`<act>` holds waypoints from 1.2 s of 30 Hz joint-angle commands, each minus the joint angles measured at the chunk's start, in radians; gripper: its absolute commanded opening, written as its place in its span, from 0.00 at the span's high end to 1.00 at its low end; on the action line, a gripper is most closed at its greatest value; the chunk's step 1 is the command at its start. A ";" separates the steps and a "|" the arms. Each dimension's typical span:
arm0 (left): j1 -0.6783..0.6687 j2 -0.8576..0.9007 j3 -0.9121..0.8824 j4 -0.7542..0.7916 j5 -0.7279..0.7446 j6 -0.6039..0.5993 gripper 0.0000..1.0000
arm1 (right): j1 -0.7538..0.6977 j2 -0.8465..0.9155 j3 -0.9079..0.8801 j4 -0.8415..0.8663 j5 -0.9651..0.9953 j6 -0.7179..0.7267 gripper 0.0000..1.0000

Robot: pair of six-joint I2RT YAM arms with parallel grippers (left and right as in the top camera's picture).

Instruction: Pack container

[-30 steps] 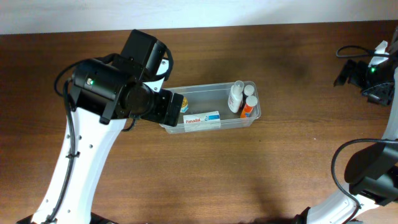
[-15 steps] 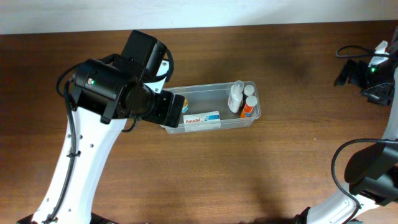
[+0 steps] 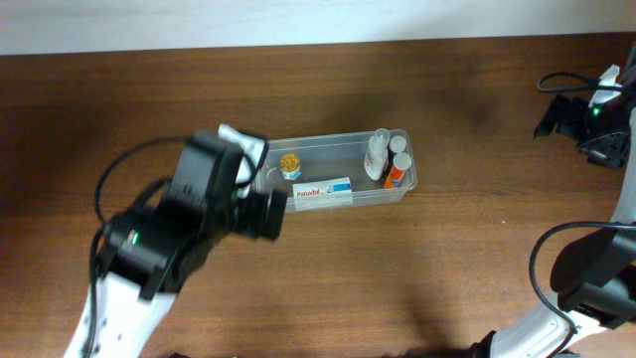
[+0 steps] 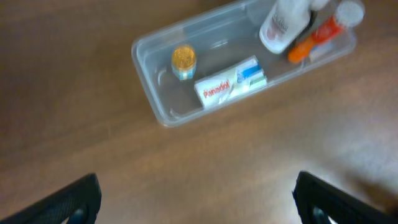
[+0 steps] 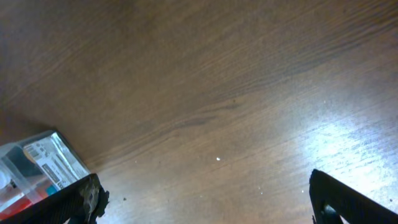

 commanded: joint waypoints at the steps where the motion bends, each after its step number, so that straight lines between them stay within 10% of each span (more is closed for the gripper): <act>1: 0.028 -0.194 -0.264 0.141 -0.006 0.019 0.01 | -0.001 -0.015 0.003 0.002 -0.005 0.006 0.01; 18: 0.271 -0.835 -1.131 0.984 0.000 0.020 0.01 | -0.001 -0.015 0.003 0.002 -0.005 0.006 0.01; 36: 0.356 -1.143 -1.281 0.948 0.013 0.029 0.01 | -0.001 -0.015 0.003 0.002 -0.005 0.006 0.02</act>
